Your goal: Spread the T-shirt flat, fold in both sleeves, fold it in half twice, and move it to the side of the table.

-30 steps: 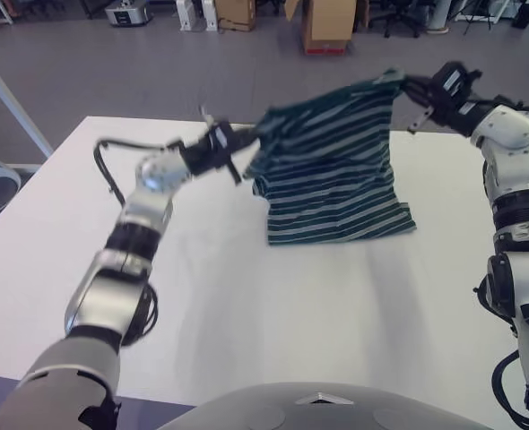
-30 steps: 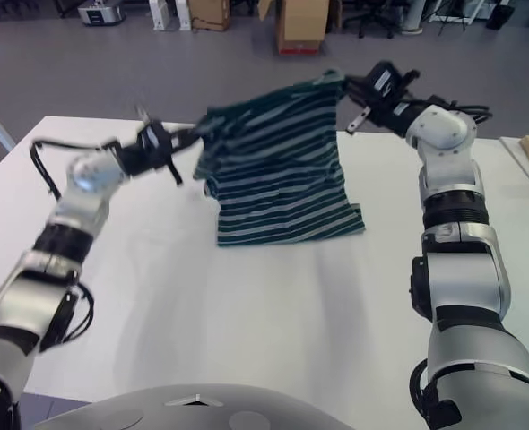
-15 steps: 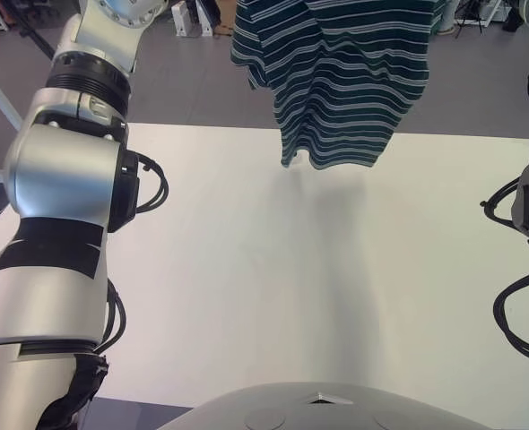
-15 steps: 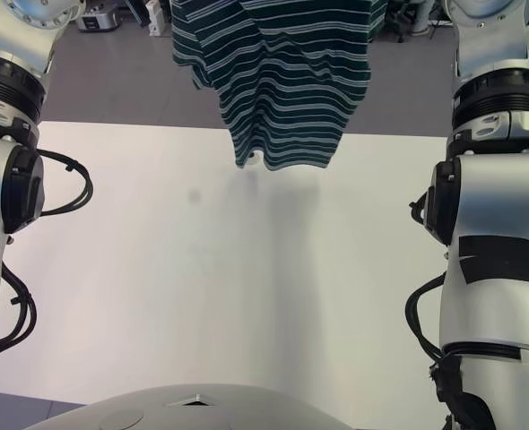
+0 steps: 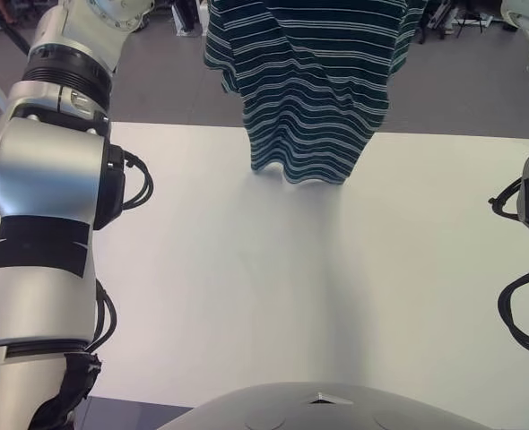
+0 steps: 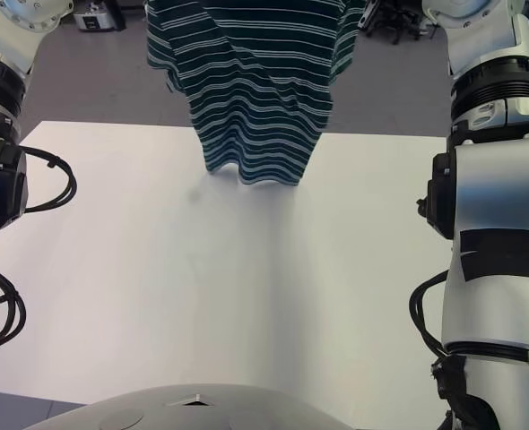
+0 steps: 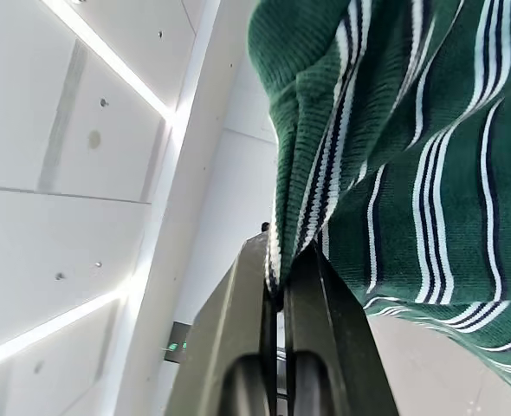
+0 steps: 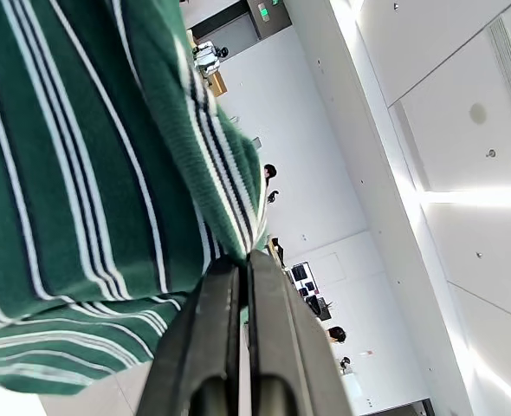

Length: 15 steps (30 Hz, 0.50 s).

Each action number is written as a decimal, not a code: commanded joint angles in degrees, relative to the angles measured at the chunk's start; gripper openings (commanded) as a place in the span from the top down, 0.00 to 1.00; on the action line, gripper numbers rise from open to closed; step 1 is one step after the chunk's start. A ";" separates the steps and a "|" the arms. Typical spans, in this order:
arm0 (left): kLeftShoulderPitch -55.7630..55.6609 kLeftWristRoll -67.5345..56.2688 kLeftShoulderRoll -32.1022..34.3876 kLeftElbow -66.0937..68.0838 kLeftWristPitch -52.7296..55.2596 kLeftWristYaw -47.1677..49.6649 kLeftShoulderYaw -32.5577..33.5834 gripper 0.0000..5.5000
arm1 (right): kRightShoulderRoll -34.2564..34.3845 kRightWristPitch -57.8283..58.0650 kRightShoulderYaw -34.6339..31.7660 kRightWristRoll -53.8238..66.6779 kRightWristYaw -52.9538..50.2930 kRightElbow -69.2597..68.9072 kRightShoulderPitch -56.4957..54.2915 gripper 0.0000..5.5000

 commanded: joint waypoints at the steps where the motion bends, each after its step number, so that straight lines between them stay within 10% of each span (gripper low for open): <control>1: -0.75 3.48 3.07 -0.91 -6.96 -5.23 -3.23 1.00 | -2.23 -3.87 0.80 -0.64 3.58 -1.37 0.02 1.00; 6: 13.39 -22.00 7.41 -12.29 -3.34 -64.18 1.76 1.00 | -11.43 14.67 -1.94 23.51 51.50 -33.58 20.68 1.00; 10: 32.18 -54.23 23.67 -60.28 28.84 -69.58 -15.72 1.00 | -32.62 44.34 6.62 52.87 58.23 -75.06 45.74 1.00; 15: 42.43 -68.99 38.57 -93.14 42.82 -69.58 -21.38 1.00 | -42.38 53.68 4.72 66.28 58.24 -93.67 63.38 1.00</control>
